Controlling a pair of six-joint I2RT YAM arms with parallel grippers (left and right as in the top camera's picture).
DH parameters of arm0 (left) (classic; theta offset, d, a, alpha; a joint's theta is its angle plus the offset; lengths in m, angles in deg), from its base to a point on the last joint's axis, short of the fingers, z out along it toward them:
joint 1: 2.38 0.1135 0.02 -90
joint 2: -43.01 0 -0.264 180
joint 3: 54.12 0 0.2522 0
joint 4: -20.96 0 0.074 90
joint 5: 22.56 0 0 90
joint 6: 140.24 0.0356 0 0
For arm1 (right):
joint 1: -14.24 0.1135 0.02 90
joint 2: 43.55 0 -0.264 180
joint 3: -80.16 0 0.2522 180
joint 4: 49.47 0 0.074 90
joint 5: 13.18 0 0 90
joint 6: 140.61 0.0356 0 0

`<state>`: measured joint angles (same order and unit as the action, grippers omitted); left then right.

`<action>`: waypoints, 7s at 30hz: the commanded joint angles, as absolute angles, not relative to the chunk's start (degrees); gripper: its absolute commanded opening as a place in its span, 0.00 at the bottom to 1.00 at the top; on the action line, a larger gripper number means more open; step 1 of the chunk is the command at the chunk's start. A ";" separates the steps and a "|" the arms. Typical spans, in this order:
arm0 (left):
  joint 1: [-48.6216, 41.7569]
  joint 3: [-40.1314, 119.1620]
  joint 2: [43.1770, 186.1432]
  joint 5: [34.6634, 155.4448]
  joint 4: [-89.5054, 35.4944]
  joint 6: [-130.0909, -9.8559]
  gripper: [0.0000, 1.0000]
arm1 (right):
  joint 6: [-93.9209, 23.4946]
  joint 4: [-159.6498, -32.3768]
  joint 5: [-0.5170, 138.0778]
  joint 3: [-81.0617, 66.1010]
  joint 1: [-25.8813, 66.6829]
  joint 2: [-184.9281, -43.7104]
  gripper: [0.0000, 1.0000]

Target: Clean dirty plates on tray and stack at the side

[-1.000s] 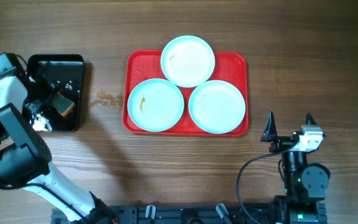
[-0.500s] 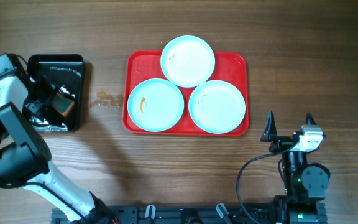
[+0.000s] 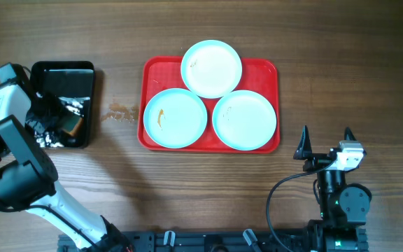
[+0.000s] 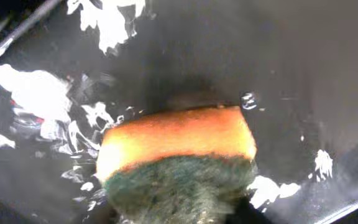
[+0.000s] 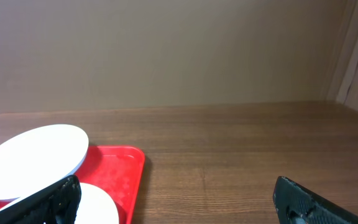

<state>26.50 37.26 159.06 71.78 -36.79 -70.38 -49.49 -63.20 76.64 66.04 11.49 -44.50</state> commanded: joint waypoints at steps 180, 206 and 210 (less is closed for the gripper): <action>24.40 33.92 146.91 78.88 -26.05 -62.40 0.04 | -50.45 -62.87 76.79 66.10 11.17 -44.34 1.00; 28.64 30.01 142.45 105.04 -17.22 -62.09 0.04 | -50.45 -62.87 76.79 66.10 11.17 -44.34 1.00; 33.71 30.01 139.22 113.98 -14.32 -69.85 0.04 | -50.45 -62.87 76.79 66.10 11.17 -44.34 1.00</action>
<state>29.19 28.63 144.20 101.28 -15.65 -63.49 -49.46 -63.20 76.66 66.04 11.49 -44.50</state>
